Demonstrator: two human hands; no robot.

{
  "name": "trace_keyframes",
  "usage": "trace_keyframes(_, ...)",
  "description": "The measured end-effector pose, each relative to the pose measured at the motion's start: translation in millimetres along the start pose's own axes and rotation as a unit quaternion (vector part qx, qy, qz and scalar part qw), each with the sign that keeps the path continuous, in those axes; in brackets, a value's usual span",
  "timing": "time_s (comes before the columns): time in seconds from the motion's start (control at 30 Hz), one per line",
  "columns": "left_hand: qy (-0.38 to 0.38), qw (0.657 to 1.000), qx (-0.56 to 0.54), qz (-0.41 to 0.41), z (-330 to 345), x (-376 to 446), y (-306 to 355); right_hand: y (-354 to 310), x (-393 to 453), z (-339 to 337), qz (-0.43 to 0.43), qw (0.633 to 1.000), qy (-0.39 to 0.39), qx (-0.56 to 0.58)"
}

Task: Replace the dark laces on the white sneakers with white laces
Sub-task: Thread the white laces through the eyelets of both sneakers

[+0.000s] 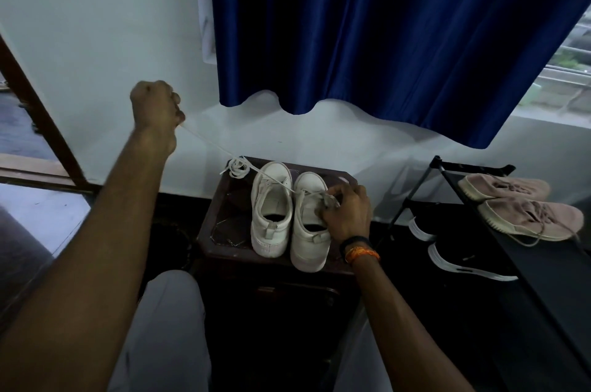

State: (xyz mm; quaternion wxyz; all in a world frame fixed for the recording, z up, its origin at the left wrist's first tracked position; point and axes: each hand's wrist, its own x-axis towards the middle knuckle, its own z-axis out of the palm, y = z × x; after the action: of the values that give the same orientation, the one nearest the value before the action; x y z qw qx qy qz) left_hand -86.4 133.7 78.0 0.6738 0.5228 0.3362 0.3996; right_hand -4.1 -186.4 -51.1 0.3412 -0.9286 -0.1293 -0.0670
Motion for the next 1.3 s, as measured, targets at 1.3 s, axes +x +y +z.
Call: trace_keyframes(1.3, -0.066, 0.996, -0.022, -0.047, 27.1, -79.7, -57.4, -12.3, -53.3, 42.6, -0.115, 0.985, 0.125, -0.012)
